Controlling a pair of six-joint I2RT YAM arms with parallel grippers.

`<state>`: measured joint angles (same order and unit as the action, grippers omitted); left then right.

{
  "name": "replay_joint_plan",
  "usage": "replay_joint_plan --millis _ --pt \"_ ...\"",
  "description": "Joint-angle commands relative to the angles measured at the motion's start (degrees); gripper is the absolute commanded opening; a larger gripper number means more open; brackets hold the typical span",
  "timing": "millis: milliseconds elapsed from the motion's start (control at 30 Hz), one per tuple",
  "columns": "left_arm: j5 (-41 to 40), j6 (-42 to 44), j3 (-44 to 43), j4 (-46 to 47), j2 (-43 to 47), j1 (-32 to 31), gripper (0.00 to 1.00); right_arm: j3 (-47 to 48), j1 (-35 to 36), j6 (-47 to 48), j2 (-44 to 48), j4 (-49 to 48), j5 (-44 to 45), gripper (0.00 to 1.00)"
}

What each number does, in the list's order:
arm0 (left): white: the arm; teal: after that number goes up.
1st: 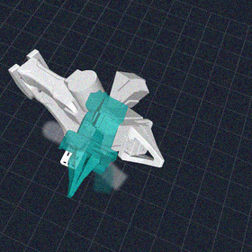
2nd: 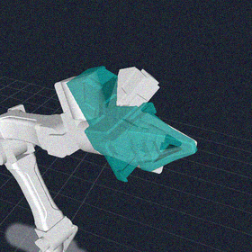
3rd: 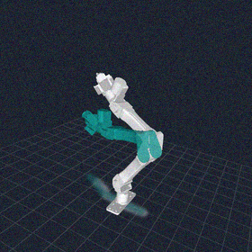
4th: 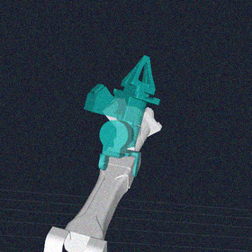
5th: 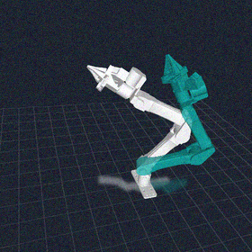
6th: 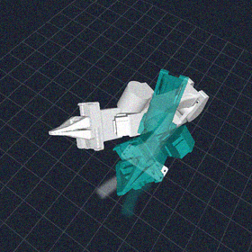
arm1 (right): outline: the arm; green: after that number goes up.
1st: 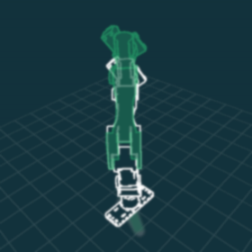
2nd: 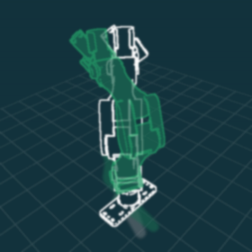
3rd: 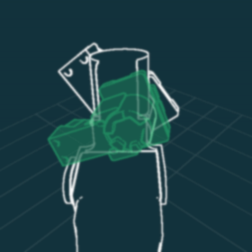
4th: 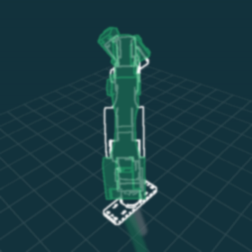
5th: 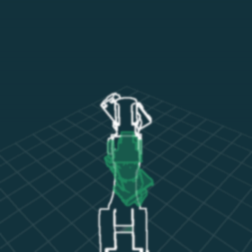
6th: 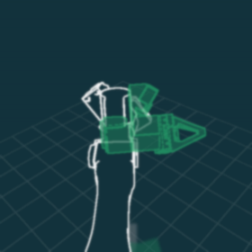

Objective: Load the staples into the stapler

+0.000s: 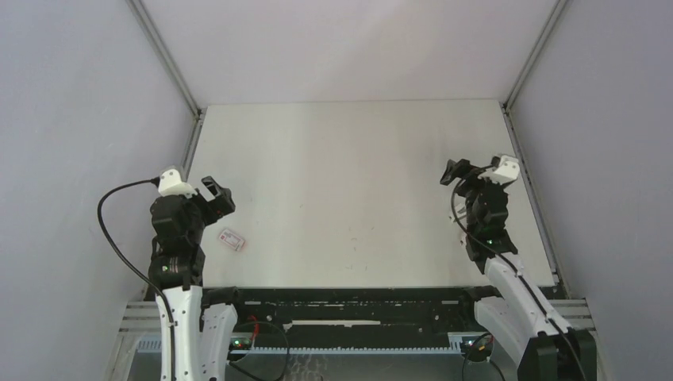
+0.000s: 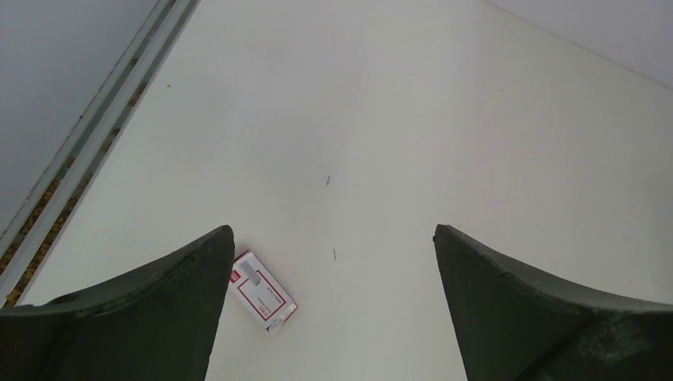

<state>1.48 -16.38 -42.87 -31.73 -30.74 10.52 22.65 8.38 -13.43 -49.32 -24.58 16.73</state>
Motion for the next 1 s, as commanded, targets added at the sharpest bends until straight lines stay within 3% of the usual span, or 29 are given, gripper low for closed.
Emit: replay_joint_plan --millis 0,233,333,400,567,733,967 --pt "-3.32 0.14 0.31 1.62 -0.27 0.46 1.0 2.08 -6.3 -15.51 5.53 14.9 -4.75 1.0" --pt "-0.64 -4.17 -1.38 1.66 -2.97 0.46 1.0 2.1 -17.65 -19.83 5.84 16.45 -26.04 1.0" --pt "9.74 -4.88 -2.84 4.33 -5.16 0.38 1.0 2.26 -19.4 -21.16 5.12 17.58 -29.34 0.99" --pt "11.44 -5.22 -4.74 5.08 -6.81 -0.86 1.0 2.9 -19.05 -20.93 4.9 19.45 -30.87 0.98" --pt "3.45 -5.52 -7.1 4.9 -8.71 -9.22 1.0 6.88 -13.0 -16.56 3.5 29.94 -24.3 0.92" --pt "-5.06 -13.69 3.99 9.57 -7.08 -13.24 1.0 8.07 -5.02 -13.61 0.23 35.43 -14.32 0.88" --pt "-20.48 -31.12 19.97 12.92 -3.96 -13.28 1.0 8.02 -0.32 -14.3 -5.26 33.59 -13.92 0.85"
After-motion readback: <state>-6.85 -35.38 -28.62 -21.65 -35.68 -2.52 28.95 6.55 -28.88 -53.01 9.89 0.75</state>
